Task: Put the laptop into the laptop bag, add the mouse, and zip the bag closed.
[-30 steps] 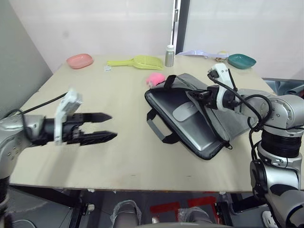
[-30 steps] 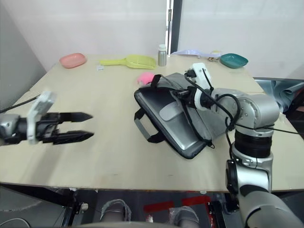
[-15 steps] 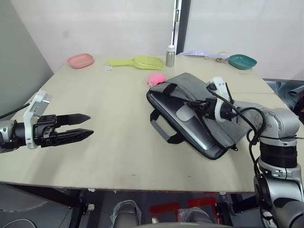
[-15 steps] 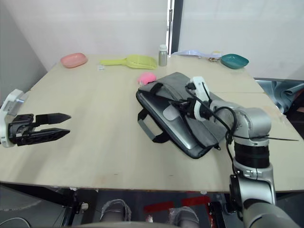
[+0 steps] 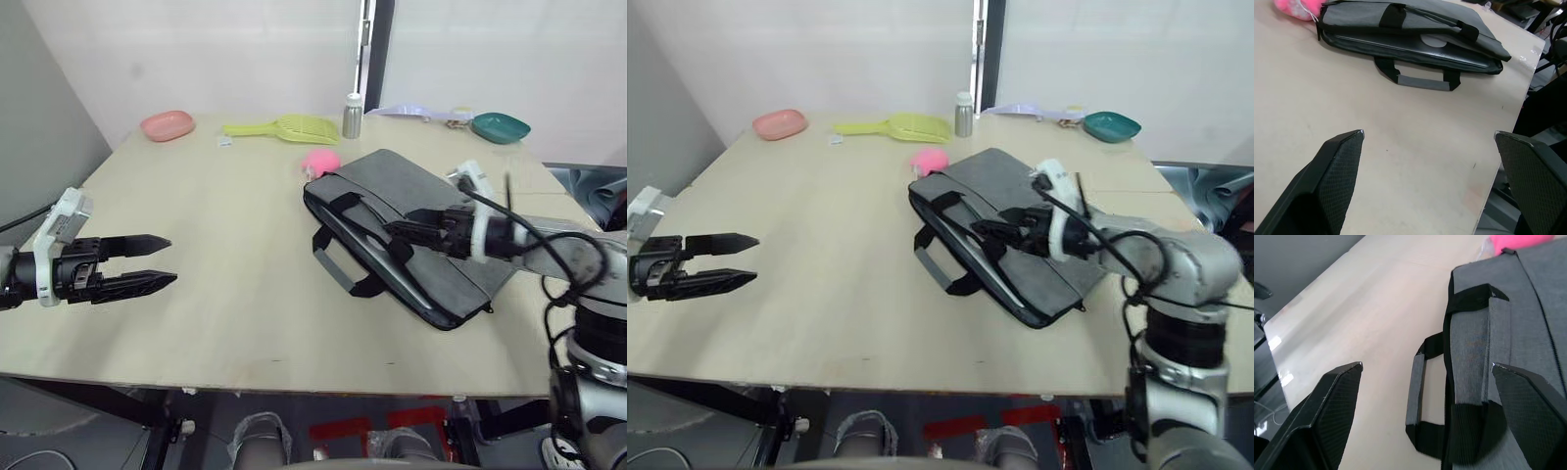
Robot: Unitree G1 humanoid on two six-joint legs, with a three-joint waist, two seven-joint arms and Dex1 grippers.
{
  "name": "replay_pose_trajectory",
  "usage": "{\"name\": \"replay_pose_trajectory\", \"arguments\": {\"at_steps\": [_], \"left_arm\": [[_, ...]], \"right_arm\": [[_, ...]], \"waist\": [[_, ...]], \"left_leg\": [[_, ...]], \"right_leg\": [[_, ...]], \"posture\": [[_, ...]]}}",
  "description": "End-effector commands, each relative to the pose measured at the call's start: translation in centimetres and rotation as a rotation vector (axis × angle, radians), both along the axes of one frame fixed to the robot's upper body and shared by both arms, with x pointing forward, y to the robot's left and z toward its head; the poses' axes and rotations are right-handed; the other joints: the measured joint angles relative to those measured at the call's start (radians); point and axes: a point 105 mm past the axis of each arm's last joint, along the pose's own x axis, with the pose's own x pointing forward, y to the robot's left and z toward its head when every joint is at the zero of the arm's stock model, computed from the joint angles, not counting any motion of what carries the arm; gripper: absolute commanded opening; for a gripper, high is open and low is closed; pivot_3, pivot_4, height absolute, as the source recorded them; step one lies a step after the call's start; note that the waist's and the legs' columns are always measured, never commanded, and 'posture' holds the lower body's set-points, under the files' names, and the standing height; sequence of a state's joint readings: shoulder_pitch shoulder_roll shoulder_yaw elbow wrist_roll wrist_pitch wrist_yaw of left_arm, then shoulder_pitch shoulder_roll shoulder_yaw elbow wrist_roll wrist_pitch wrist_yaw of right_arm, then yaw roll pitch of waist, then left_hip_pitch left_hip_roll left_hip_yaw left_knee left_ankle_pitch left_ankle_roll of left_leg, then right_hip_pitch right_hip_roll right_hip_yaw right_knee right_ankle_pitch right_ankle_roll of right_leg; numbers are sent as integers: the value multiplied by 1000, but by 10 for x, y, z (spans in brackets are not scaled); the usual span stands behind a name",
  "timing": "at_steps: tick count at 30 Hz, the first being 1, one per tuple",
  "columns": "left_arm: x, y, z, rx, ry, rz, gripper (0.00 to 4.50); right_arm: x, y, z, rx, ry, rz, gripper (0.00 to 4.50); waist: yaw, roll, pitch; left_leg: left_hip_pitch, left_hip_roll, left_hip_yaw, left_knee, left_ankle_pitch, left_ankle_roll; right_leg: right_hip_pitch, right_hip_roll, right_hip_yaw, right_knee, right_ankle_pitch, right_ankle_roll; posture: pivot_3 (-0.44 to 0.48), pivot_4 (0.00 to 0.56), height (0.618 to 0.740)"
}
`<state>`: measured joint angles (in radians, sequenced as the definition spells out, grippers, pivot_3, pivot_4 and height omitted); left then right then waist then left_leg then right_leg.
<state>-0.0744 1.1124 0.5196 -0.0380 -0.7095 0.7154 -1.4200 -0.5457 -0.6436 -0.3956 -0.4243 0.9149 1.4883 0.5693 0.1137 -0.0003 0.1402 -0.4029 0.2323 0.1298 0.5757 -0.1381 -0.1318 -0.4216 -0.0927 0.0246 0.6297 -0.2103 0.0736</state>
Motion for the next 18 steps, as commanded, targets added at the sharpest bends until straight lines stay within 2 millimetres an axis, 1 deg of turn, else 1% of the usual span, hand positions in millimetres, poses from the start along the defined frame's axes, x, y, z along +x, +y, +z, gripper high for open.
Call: {"name": "replay_pose_trajectory", "arguments": {"at_steps": [1, 3, 4, 6, 7, 11, 15, 18], "left_arm": [[5, 10, 2, 53, -4, 44, 4500], [6, 13, 0, 82, -2, 46, 4500], [8, 17, -2, 94, 5, 61, 4500], [12, 21, 1, 70, 1, 76, 4500], [14, 23, 4, 49, -2, 85, 4500], [20, 31, 6, 21, 8, 112, 4500], [28, 41, 13, -34, 2, 156, 4500], [33, 44, 12, -35, 5, 151, 4500]], "right_arm": [[-23, -19, 7, -19, -55, 34, 4474], [-35, -33, 4, -41, -55, 36, 4474], [-39, -44, 1, -66, -51, 14, 4474], [-46, -66, -6, -120, -45, -44, 4474], [-49, -74, -8, -137, -47, -63, 4474], [-65, -92, -10, -172, -79, -101, 4474], [-85, -113, -18, -197, -80, -203, 4474], [-97, -128, -19, -187, -88, -292, 4474]], "waist": [[6, 0, 0], [6, 0, 0], [8, 0, 0], [9, 0, 0], [9, 0, 0], [2, -1, -1], [1, -1, -1], [6, -1, -2]], "left_leg": [[1, 0, 0, 0, 0, 0], [2, 0, 0, 0, -1, 2], [2, 0, 1, 0, -2, 4], [3, 0, 1, 0, -3, 5], [3, 0, 1, 0, -3, 5], [3, 0, 2, 2, -3, 5], [3, 0, 2, 2, -3, 6], [3, 0, 2, 2, -3, 7]], "right_leg": [[1, 0, 0, 0, 0, 0], [1, 0, 1, 0, 0, 0], [2, 0, 1, 0, 0, 0], [2, 0, 1, 0, 0, 0], [2, 0, 1, 0, 0, 0], [2, 0, 2, 0, 0, 0], [2, 0, 2, 0, -1, -1], [3, -1, 1, 0, -1, -1]], "posture": [[0, 150, 740], [0, 150, 740], [0, 150, 740], [0, 150, 740], [0, 150, 740], [0, 150, 740], [0, 150, 740], [0, 150, 740]]}}
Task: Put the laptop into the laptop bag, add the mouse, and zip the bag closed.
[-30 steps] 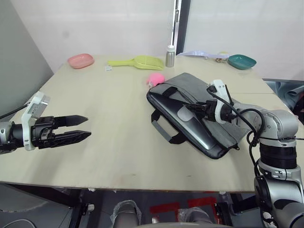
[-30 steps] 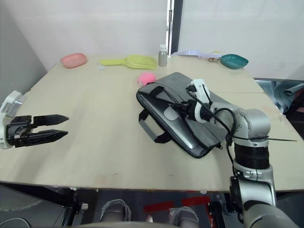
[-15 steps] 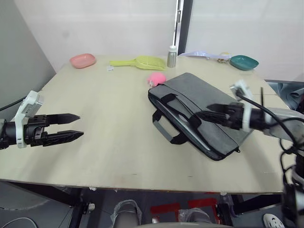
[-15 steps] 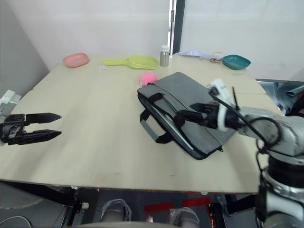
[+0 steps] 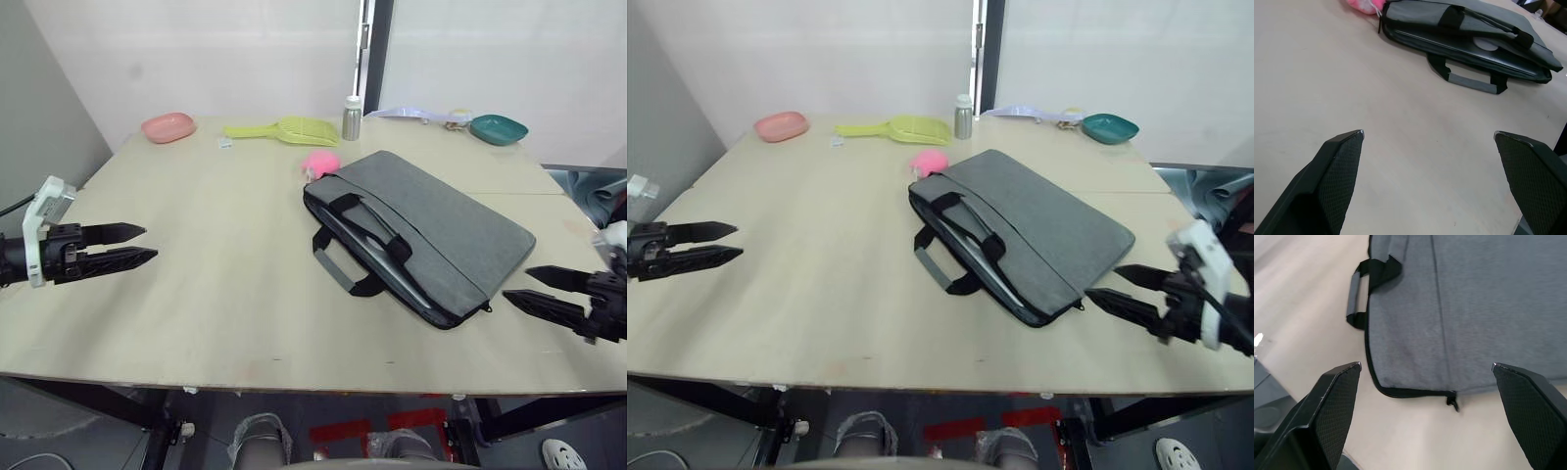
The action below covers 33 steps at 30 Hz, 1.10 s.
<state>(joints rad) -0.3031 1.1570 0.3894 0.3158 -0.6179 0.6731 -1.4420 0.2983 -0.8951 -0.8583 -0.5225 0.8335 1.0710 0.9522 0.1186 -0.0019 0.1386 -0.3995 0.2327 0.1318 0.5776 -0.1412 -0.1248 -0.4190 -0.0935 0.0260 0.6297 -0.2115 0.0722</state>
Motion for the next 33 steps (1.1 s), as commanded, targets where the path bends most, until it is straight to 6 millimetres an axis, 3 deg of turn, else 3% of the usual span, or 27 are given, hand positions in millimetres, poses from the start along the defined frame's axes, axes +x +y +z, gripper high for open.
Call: {"name": "replay_pose_trajectory", "arguments": {"at_steps": [1, 7, 13, 15, 18, 21, 27, 33], "left_arm": [[6, 3, 8, 13, -25, -12, 4500], [62, -17, 12, -52, -61, 23, 4500], [125, -74, -2, -149, 24, 33, 4500], [135, -86, -4, -166, 40, 41, 4500], [152, -118, -7, -230, 74, 54, 4500], [162, -150, -12, -272, 109, 49, 4500], [180, -194, -19, -339, 142, 136, 4500], [194, -211, -10, -468, 145, 277, 4500]], "right_arm": [[-9, -15, 19, -21, -119, -86, 4474], [-12, 1, 30, 131, -221, -114, 4474], [-8, 1, 0, 396, -172, -374, 4474], [-6, 4, -4, 461, -151, -422, 4474], [-10, 39, -8, 529, -101, -352, 4474], [-16, 59, -18, 540, -33, -321, 4474], [-12, 69, -35, 582, 25, -392, 4474], [-8, 65, -46, 614, 39, -498, 4474]], "waist": [[1, 0, 0], [13, 0, -1], [31, 0, -2], [27, 0, -1], [23, 0, -1], [27, 0, -1], [31, 0, -1], [31, 0, -1]], "left_leg": [[0, 0, 0, 0, 0, 0], [4, -1, 0, 1, 0, 0], [7, -2, -1, 3, 0, 0], [4, -3, -1, 2, 0, 0], [0, -3, -2, 0, 1, -1], [0, -2, -3, -2, 0, -1], [-1, -3, -4, -2, 0, -1], [-2, -3, -7, -1, 0, -1]], "right_leg": [[0, -1, 0, 0, 0, 0], [2, -1, 0, 4, 0, 0], [8, -3, -1, 2, 0, 0], [7, -4, -1, 0, 0, 0], [4, -3, -2, -2, 1, 1], [4, -2, -3, -3, 1, 1], [8, -3, -5, -9, 2, 4], [9, -3, -7, -9, 2, 4]], "posture": [[0, 150, 740], [0, 150, 740], [0, 150, 740], [0, 150, 740], [0, 150, 740], [0, 150, 740], [0, 150, 740], [0, 150, 740]]}}
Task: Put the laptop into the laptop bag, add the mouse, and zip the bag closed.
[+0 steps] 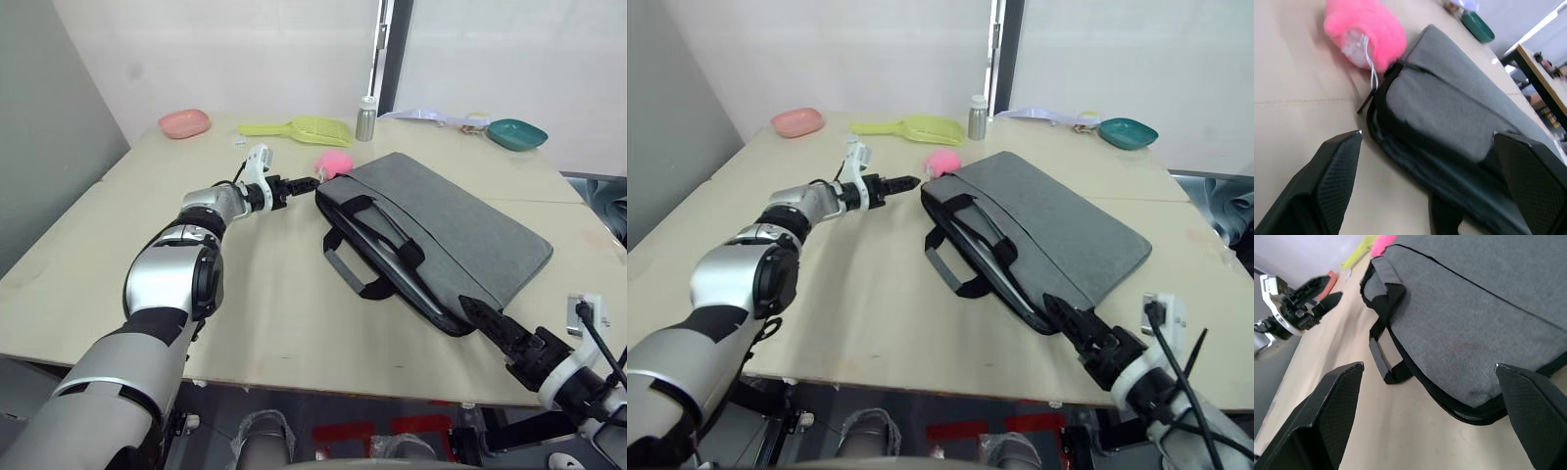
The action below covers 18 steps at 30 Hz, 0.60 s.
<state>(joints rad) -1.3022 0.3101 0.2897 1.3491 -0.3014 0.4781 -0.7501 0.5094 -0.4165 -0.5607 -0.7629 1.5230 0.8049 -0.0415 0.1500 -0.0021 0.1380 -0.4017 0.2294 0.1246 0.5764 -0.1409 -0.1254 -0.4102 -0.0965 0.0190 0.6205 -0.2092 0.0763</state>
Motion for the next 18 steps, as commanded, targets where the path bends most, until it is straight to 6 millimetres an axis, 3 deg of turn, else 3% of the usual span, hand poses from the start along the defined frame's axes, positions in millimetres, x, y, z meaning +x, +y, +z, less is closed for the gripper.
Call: {"name": "replay_pose_trajectory", "arguments": {"at_steps": [1, 5, 13, 18], "left_arm": [[11, -1, 30, -100, -50, 95, 4500], [15, -6, 34, -163, -34, 141, 4500], [12, -28, 10, -97, 23, 129, 4500], [9, -27, 2, -30, 26, 88, 4500]], "right_arm": [[-1, -5, 5, 2, -25, -59, 4474], [-3, -11, 3, -5, -10, -94, 4474], [3, -10, 0, 8, 4, -140, 4474], [4, -2, -4, 32, 19, -138, 4474]], "waist": [[-1, 0, 0], [0, 0, 0], [2, 0, 0], [-2, 0, 0]], "left_leg": [[0, 0, 0, 0, 0, 0], [-2, 0, -2, -1, 0, 0], [-3, 0, -4, 0, 0, 0], [-4, 0, -4, -1, 0, 0]], "right_leg": [[0, 0, 0, -1, 0, 0], [0, 0, -2, -3, 0, 1], [1, 0, -4, -5, 2, 3], [1, 0, -5, -7, 3, 5]], "posture": [[0, 150, 740], [0, 150, 740], [0, 150, 740], [0, 150, 740]]}}
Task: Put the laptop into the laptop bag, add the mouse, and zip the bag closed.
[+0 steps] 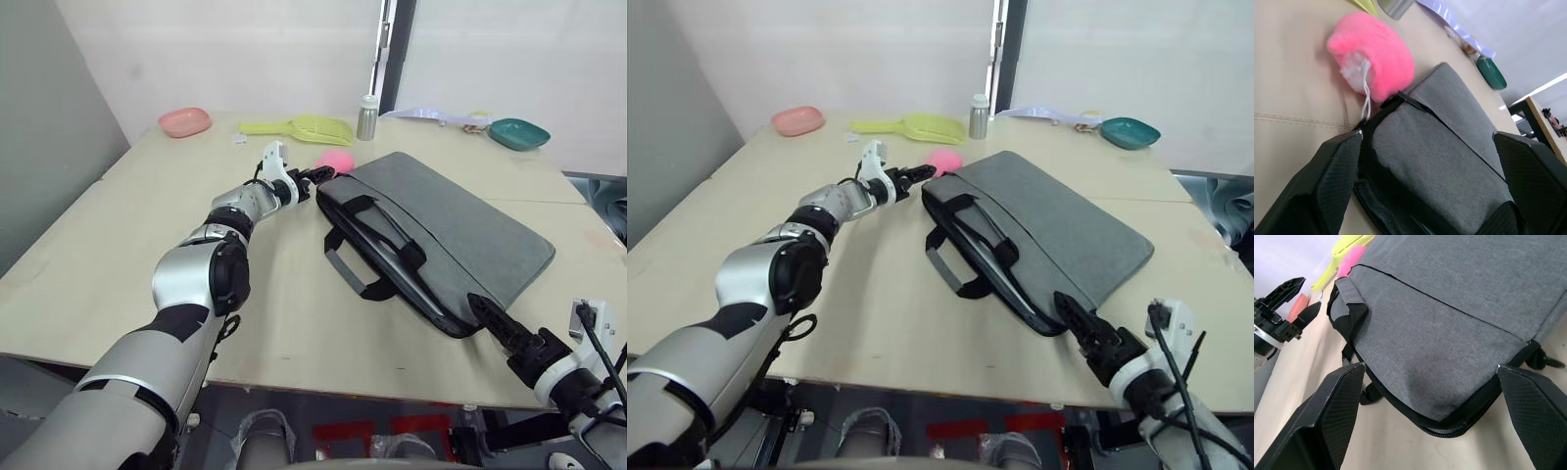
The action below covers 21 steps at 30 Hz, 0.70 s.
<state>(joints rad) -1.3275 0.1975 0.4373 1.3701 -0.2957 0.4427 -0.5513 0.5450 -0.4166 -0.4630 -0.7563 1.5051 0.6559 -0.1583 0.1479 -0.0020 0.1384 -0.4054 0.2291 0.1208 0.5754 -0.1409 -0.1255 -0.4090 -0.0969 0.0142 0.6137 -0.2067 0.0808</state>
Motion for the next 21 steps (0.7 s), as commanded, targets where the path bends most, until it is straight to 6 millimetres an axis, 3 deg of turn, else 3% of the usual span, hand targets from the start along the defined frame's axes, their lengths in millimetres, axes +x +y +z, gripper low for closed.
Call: {"name": "replay_pose_trajectory", "arguments": {"at_steps": [1, 4, 7, 12, 14, 16, 21], "left_arm": [[1, 6, 3, 54, -26, 0, 4500], [2, 7, 6, 36, -28, 1, 4500], [-4, 7, 18, 63, -100, -105, 4500], [-30, 29, 38, 224, -344, -442, 4500], [-45, 60, 51, 228, -401, -526, 4500], [-60, 87, 52, 274, -423, -595, 4500], [-98, 139, 46, 433, -511, -655, 4500]], "right_arm": [[1, 4, 6, 11, -25, -9, 4474], [0, 6, 9, -26, -38, 9, 4474], [0, 11, 36, -163, -149, 87, 4474], [-4, 48, 77, -393, -321, 385, 4474], [-2, 64, 83, -474, -353, 512, 4474], [2, 72, 86, -536, -364, 584, 4474], [51, 73, 81, -724, -345, 562, 4474]], "waist": [[0, 0, 0], [1, 0, 0], [1, 0, 1], [-1, 1, 2], [-3, 1, 2], [-11, 1, 2], [-12, 2, 2]], "left_leg": [[0, 0, 0, 0, 0, 0], [0, 0, 0, 0, 0, 0], [0, 0, 0, 0, 0, 0], [1, 0, 1, 0, 0, 0], [1, 0, 2, -1, 0, 0], [3, 0, 4, -1, 0, 0], [5, 0, 6, -5, 0, -1]], "right_leg": [[0, 0, 0, 0, 0, 0], [0, 0, 0, 0, 0, 0], [0, 0, 0, 0, 0, 0], [0, 0, 2, -1, 3, 6], [0, 1, 3, -1, 5, 8], [0, 1, 5, -1, 4, 7], [0, 1, 6, -1, 0, 0]], "posture": [[0, 150, 740], [0, 150, 740], [0, 150, 740], [0, 150, 740], [0, 150, 740], [0, 150, 740], [0, 150, 740]]}}
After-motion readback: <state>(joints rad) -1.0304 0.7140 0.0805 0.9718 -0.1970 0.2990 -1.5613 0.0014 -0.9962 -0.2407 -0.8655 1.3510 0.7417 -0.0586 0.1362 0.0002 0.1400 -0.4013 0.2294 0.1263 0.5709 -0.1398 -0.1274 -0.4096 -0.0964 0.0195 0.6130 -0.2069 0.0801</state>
